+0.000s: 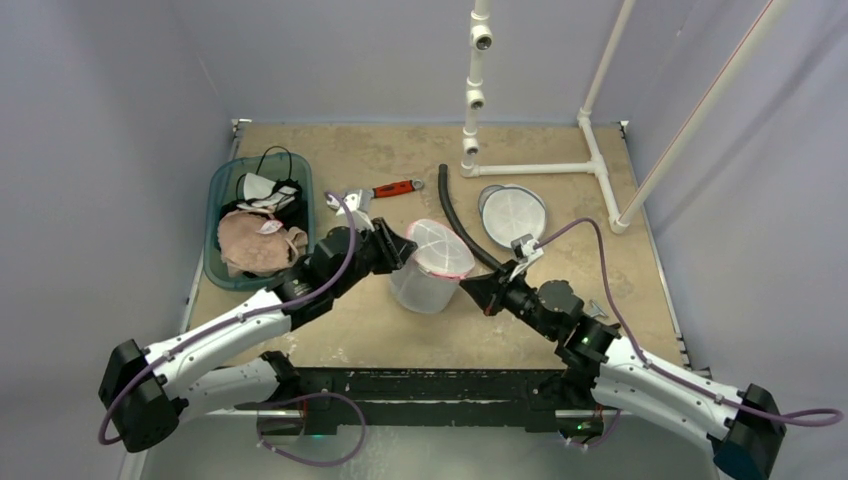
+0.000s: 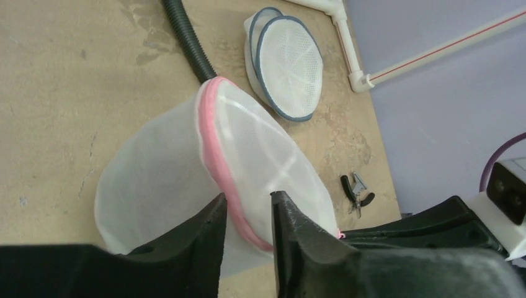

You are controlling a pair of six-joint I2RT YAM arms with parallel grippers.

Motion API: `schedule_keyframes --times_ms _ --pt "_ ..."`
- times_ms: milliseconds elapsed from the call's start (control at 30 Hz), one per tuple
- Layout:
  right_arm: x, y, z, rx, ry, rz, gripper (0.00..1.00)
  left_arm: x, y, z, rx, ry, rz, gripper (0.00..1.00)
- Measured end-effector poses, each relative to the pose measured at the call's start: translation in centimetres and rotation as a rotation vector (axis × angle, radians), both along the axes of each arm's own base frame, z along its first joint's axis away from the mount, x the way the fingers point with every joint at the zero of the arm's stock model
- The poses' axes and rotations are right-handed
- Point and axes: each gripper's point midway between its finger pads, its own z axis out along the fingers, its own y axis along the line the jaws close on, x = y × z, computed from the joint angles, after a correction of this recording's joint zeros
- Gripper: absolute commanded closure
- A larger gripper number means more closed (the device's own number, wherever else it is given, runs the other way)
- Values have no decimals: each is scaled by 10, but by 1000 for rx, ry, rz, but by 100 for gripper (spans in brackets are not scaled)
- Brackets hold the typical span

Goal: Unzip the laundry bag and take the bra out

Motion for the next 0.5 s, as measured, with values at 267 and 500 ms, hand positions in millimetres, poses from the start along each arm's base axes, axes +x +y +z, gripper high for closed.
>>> schedule_keyframes --times_ms 267,500 --pt "-5 6 -32 -54 51 38 100 -14 24 -20 -31 34 64 36" --pt "-2 11 -28 -35 35 45 100 -40 30 -1 -254 95 81 35"
